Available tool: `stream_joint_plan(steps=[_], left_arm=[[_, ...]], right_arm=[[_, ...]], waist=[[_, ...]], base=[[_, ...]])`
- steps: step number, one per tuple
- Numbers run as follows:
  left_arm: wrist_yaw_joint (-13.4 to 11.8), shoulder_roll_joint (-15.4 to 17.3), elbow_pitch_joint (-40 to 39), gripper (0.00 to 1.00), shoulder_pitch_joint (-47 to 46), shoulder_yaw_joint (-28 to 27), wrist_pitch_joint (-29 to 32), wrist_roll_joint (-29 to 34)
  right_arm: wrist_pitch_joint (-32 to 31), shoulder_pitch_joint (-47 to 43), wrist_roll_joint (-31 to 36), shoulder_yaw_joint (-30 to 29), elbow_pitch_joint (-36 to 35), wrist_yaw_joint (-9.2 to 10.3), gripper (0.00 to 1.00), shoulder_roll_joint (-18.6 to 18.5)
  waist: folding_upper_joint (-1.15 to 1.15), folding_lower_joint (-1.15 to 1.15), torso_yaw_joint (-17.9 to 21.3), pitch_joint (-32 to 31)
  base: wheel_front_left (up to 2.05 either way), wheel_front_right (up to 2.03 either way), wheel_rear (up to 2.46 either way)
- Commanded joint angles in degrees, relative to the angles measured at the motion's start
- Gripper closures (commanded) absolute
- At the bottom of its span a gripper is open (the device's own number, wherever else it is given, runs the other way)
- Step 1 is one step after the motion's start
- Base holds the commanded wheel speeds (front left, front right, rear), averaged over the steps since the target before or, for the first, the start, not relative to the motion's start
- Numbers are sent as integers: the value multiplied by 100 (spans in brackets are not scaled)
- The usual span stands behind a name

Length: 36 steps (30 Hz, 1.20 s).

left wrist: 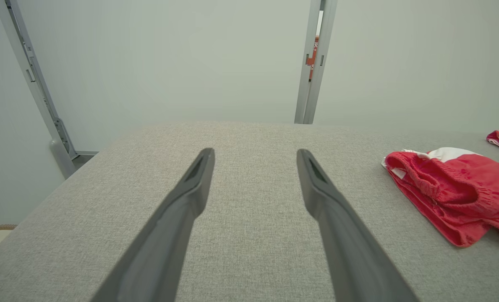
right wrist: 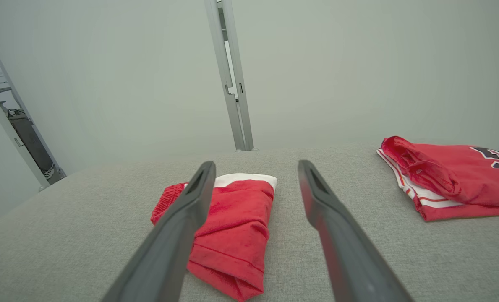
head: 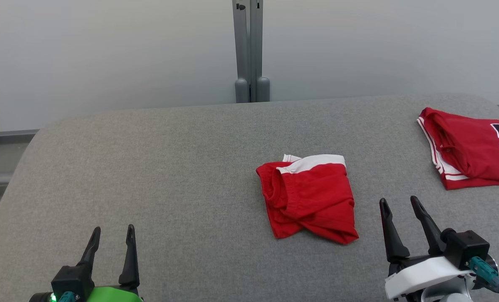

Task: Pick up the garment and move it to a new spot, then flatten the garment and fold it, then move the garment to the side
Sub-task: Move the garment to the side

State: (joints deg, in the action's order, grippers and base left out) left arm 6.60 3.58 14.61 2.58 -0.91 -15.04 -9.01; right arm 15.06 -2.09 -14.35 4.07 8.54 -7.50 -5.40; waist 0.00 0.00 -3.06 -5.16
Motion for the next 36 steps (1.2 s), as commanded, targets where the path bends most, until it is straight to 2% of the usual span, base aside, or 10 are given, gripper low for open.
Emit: stream_joint_plan(steps=[1, 16, 22, 29, 36], left_arm=[[-5, 20, -24, 0, 48, -11, -13, 53], [-6, 15, -45, 0, 82, -26, -13, 51], [8, 13, -36, 0, 20, 7, -13, 50], [28, 2, 7, 0, -136, 82, -13, 28], [35, -6, 82, 0, -251, 169, -13, 8]], right_arm=[[12, -26, 36, -4, -8, 5, 0, -5], [12, -34, 81, -19, 14, 5, 0, 21], [12, 316, 196, 116, 104, 5, 0, -55], [-163, 1283, 306, 290, 633, 5, 0, -177], [-354, 2210, 405, 244, 1588, 5, 0, -119]], waist=[[0, 0, -4, 1], [0, 0, -13, 8], [0, 0, -32, 88], [0, 0, -145, 244], [0, 0, -300, 382]], base=[[0, 0, 0], [0, 0, 0], [0, 0, 0], [0, 0, 0], [0, 0, 0]])
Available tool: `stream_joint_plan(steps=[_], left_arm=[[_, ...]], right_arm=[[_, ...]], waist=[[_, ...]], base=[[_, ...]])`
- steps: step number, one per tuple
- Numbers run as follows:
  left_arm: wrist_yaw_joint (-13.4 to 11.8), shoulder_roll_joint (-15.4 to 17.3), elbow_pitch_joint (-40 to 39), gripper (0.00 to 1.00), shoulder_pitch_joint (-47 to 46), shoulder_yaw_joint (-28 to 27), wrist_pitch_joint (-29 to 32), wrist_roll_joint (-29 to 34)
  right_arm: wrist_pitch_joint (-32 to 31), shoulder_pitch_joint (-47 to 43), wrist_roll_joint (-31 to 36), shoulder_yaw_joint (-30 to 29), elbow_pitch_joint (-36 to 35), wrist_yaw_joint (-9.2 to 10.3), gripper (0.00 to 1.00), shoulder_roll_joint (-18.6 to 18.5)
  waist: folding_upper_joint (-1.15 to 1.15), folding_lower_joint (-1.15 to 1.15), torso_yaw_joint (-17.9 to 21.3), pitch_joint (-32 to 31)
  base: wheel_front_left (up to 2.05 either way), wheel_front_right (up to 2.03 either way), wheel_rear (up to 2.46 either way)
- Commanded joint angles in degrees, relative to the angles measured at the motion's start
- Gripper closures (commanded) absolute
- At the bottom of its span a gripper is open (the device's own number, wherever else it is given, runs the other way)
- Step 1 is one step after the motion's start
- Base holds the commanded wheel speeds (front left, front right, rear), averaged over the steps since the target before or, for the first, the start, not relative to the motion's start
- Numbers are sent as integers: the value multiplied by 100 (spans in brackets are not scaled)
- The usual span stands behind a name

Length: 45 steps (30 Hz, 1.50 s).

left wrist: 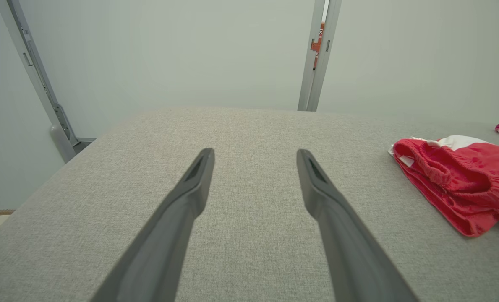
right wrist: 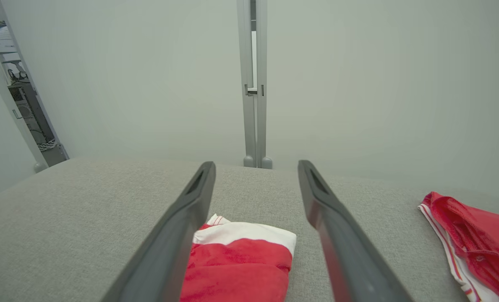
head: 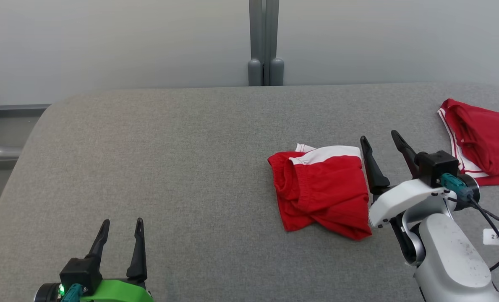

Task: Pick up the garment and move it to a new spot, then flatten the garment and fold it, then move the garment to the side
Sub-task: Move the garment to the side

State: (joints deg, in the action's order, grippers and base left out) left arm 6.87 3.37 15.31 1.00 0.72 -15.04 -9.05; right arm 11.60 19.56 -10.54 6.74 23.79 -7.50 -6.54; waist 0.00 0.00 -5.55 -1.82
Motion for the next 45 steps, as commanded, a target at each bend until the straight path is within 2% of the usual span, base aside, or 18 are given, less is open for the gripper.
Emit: stream_joint_plan(steps=[1, 16, 28, 29, 30, 31, 37, 45], left_arm=[[11, 14, 16, 0, -106, 16, -13, 11], [41, -5, 63, 0, -518, 210, -13, -32], [47, -28, 83, 0, -720, 211, -13, -82], [48, -31, 86, 0, -738, 218, -13, -87], [48, -31, 85, 0, -749, 222, -13, -89], [47, -31, 87, 0, -761, 223, -13, -94], [-8, -38, 40, 0, -747, 154, -13, -139], [-10, -42, -122, 0, -892, 141, -13, -129]], right_arm=[[-28, 124, 33, -45, 210, 5, 0, 6], [125, 1036, 77, -528, 2760, 5, 0, -27], [230, 1299, -66, -470, 4093, 6, 0, 182], [229, 1324, -112, -446, 4166, 6, 18, 213], [224, 1352, -151, -427, 4227, 5, 64, 230], [220, 1385, -197, -406, 4285, 6, 100, 249], [256, 1748, -226, -128, 4362, 9, 100, 179], [118, 2327, -4, 740, 4271, 8, 100, -286]], waist=[[0, 0, -71, 63], [0, 0, -514, 665], [0, 0, -571, 953], [0, 0, -569, 964], [0, 0, -567, 970], [0, 0, -562, 977], [0, 0, -431, 1025], [0, 0, -95, 1376]], base=[[0, 0, 0], [0, 0, 0], [0, 0, 0], [0, 0, 0], [0, 0, 0], [0, 0, 0], [0, 0, 0], [0, 0, 0]])
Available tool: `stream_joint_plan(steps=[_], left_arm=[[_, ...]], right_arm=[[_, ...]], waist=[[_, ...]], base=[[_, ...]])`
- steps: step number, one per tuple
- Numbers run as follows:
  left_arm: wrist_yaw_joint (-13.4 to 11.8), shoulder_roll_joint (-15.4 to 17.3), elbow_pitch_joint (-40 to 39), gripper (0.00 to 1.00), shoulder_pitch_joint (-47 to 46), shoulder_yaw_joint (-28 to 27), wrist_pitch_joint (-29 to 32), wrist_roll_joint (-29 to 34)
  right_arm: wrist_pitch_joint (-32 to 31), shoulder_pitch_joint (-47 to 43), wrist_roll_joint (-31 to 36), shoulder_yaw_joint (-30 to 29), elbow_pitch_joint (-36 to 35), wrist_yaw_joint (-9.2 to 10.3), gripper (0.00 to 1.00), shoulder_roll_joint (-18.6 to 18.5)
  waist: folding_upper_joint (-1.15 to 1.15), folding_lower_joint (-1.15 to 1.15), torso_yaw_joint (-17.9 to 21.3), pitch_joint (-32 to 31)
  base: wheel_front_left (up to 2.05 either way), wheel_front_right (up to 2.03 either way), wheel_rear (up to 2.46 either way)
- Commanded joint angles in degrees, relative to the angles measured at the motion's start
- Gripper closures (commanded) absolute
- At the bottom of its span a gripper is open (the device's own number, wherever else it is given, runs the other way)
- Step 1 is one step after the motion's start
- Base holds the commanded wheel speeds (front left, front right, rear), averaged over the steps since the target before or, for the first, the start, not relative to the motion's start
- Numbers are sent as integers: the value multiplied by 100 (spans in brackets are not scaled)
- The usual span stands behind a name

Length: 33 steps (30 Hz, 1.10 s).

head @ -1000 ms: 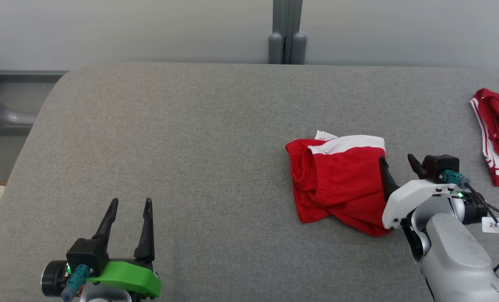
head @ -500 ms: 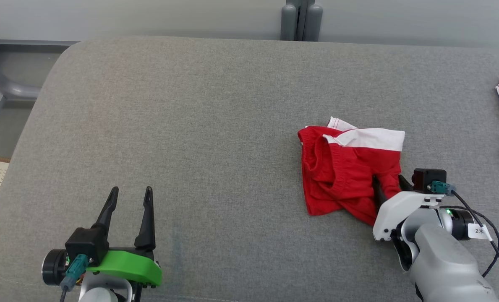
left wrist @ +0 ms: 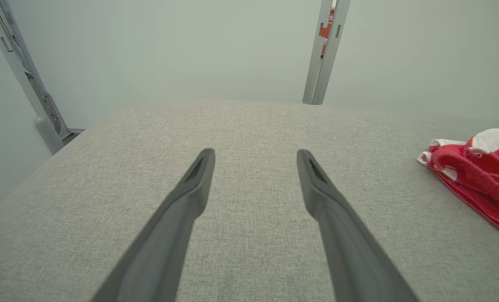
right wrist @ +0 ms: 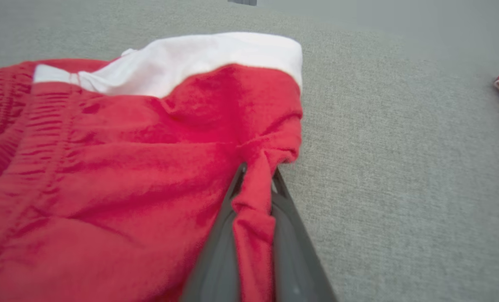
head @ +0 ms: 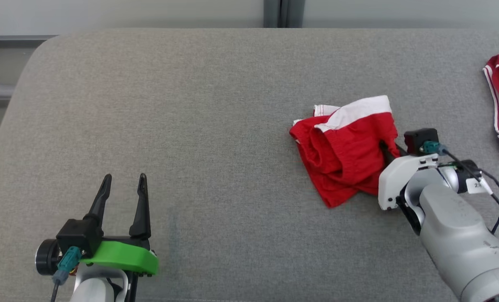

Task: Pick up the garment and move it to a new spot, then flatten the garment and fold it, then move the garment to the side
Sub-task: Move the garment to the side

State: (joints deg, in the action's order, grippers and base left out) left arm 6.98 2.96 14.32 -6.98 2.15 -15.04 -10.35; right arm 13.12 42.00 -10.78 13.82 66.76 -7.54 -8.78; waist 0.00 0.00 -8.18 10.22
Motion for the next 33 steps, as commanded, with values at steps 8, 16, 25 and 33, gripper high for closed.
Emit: stream_joint_plan(steps=[8, 16, 25, 33], left_arm=[[-3, 1, -259, 0, -361, 71, -13, 12], [17, 174, -450, 0, -694, 24, -13, 196], [34, 414, -692, 0, -848, 29, -13, 271], [23, 576, -1022, 0, -845, -18, -10, 284]], right_arm=[[-250, 720, -276, 993, -479, 14, 100, -796], [-442, 1443, -916, 1479, -1093, 13, 100, -1776], [-632, 2068, -1323, 1553, -1463, 13, 100, -2798], [-879, 2647, -1343, 1627, -1445, 13, 100, -3261]], waist=[[0, 0, 712, 819], [0, 0, 1347, 1470], [0, 0, 1792, 1894], [0, 0, 1848, 2120]], base=[[0, 0, 0], [0, 0, 0], [0, 0, 0], [0, 0, 0]])
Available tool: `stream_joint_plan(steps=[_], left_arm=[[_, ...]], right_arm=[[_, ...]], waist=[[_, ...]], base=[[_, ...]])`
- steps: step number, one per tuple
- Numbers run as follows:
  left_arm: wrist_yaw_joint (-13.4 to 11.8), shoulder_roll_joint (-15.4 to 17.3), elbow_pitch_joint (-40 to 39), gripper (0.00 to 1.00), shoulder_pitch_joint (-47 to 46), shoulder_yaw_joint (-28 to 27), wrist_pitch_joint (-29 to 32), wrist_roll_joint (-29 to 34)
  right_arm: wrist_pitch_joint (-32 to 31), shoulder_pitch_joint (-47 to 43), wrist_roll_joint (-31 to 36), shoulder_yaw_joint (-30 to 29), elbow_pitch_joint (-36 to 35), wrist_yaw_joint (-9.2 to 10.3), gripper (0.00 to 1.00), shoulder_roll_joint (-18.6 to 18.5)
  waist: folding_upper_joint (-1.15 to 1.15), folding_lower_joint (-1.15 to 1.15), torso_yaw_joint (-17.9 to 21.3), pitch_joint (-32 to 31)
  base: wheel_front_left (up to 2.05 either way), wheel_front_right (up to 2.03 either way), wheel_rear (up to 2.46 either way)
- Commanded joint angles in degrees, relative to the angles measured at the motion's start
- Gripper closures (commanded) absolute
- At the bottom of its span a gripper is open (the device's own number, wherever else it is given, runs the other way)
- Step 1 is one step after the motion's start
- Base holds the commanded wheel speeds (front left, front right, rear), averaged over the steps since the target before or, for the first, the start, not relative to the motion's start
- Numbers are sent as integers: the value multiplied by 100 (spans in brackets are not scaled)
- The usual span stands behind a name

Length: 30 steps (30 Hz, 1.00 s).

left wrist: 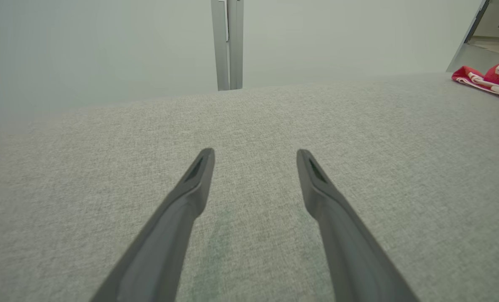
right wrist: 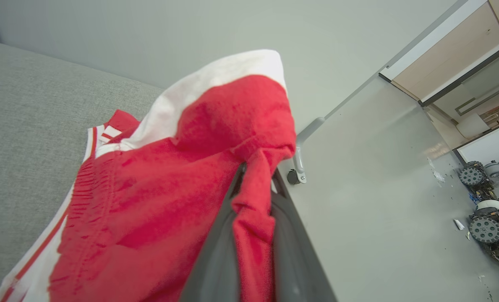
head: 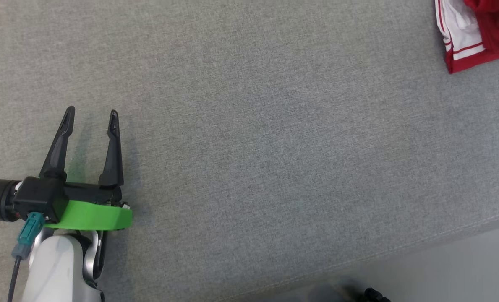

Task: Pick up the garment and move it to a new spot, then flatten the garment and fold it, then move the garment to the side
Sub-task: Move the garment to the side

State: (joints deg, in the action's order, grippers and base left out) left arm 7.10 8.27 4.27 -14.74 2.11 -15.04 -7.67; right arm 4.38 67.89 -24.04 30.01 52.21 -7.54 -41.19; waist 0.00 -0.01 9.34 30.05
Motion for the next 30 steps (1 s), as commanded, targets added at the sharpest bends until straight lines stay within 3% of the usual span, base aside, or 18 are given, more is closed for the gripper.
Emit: stream_joint_plan(steps=[1, 8, 9, 10, 17, 22, 30], left_arm=[[8, 58, -45, 0, -78, -12, -7, 18], [-23, 84, -203, 0, -144, 55, 12, 3], [-30, 84, -216, 0, -146, 60, 11, 1], [-36, 86, -225, 0, -146, 71, 11, -1], [-70, 55, -80, 0, -132, 69, -3, -71], [-104, -29, 128, 0, 2, 46, -6, -145], [-148, -166, 417, 0, 397, -122, -11, -321]], right_arm=[[-21, 113, -18, 11, 40, 13, 100, -35], [-10, 402, 72, -146, 574, 13, 100, 10], [29, 429, 97, -173, 646, 13, 55, 24], [65, 445, 120, -197, 739, 13, 0, 51], [622, 637, 424, -352, 1119, 13, 0, 168], [953, 557, 551, -448, 1172, 13, 0, 445], [1085, -79, 498, -452, 452, 13, 0, 1057]], waist=[[0, 1, 94, 162], [0, 1, 9, 351], [0, 1, -2, 367], [0, 1, -16, 381], [0, 1, -91, 248], [0, 1, -163, -144], [0, 1, -367, -1031]], base=[[0, 0, 0], [0, 0, 0], [0, 0, 0], [0, 0, 0], [0, 0, 0], [0, 0, 0], [0, 0, 0]])
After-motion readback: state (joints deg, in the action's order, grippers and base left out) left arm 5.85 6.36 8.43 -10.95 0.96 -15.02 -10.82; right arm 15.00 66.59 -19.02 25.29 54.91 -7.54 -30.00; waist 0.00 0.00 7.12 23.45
